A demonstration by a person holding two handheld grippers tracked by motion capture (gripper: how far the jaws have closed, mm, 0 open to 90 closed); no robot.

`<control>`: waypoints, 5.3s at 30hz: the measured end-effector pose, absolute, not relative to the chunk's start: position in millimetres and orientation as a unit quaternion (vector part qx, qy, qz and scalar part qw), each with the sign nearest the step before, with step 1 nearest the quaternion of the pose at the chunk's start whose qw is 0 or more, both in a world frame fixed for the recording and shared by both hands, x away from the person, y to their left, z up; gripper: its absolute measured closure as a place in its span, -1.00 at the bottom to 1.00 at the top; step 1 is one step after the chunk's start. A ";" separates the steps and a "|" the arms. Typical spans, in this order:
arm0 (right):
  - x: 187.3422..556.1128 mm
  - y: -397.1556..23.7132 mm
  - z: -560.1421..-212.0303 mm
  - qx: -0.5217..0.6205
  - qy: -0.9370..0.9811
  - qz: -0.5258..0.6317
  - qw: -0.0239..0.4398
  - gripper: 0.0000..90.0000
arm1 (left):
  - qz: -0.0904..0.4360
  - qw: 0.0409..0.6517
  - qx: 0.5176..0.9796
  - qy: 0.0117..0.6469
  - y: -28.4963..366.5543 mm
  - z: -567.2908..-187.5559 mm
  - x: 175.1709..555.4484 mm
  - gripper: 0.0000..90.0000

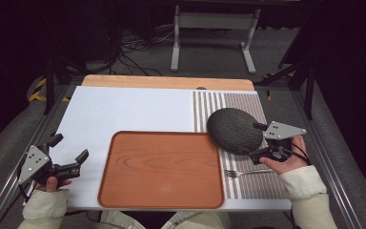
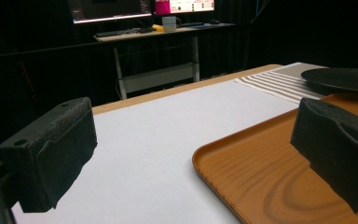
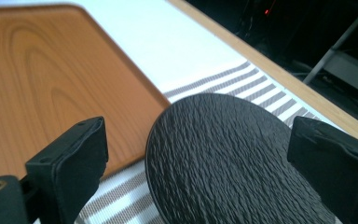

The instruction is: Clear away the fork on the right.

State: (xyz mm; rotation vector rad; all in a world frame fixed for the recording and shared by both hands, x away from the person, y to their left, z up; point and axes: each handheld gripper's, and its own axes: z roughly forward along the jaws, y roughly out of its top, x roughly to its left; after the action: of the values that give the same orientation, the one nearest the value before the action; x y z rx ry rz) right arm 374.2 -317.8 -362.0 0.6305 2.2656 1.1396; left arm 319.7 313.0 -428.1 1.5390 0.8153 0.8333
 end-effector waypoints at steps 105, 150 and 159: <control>397.0 -280.3 -413.3 -0.005 1.000 -0.025 -0.005 0.85 | 0.351 0.570 0.655 0.351 313.8 -429.1 320.0 -0.99; 390.9 -280.4 -328.2 0.105 0.979 0.129 0.115 0.88 | 0.349 0.569 0.655 0.354 314.5 -429.4 320.2 -0.99; 390.8 -272.8 -313.1 0.127 0.968 0.169 0.131 0.88 | 0.350 0.570 0.654 0.354 314.3 -429.5 320.3 -0.99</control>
State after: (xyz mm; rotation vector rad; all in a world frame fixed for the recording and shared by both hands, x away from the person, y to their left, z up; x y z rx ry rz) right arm 390.8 -272.8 -313.1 0.3698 2.8117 0.4906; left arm 320.3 314.3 -429.5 1.5362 0.8301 0.8210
